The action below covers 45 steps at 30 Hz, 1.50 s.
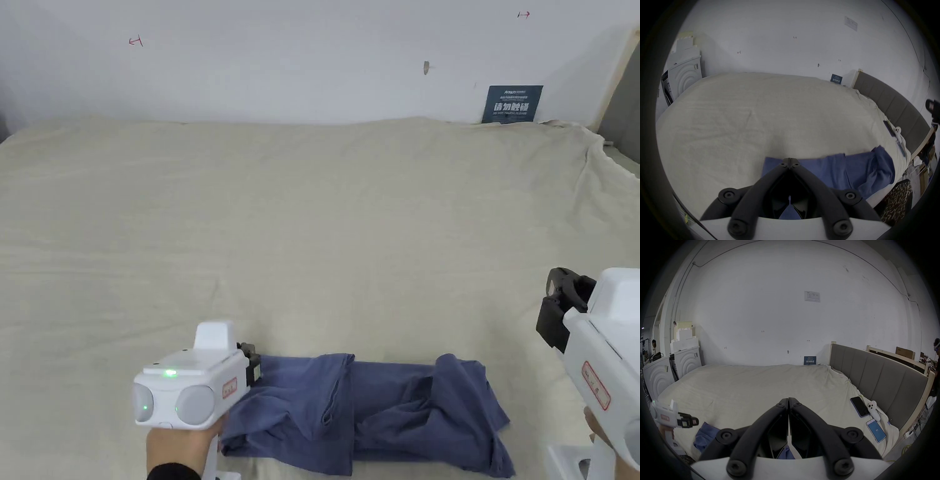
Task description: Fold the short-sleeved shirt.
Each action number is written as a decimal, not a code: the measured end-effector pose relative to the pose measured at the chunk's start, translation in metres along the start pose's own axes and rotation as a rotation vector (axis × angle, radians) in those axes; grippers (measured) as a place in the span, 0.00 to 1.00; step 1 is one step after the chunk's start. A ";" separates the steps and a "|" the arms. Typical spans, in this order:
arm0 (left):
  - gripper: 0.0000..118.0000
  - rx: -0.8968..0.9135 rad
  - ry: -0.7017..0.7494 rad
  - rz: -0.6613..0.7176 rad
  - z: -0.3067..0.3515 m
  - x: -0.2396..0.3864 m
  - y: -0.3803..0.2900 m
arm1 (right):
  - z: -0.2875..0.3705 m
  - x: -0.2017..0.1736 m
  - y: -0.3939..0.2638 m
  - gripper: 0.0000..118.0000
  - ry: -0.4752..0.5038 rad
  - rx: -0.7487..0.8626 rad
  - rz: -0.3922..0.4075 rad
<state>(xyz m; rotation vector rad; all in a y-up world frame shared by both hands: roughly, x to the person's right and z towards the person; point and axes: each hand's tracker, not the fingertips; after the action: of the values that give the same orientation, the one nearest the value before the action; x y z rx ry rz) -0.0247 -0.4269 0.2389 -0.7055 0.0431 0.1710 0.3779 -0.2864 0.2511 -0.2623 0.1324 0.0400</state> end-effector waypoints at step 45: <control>0.00 -0.139 -0.194 0.063 0.007 -0.045 0.043 | 0.000 -0.004 0.000 0.00 -0.012 -0.030 0.000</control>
<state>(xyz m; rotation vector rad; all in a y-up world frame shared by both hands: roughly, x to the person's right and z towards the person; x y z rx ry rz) -0.0763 -0.3969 0.2211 -0.8234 -0.1336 0.3045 0.3740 -0.2861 0.2514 -0.2915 0.1195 0.0434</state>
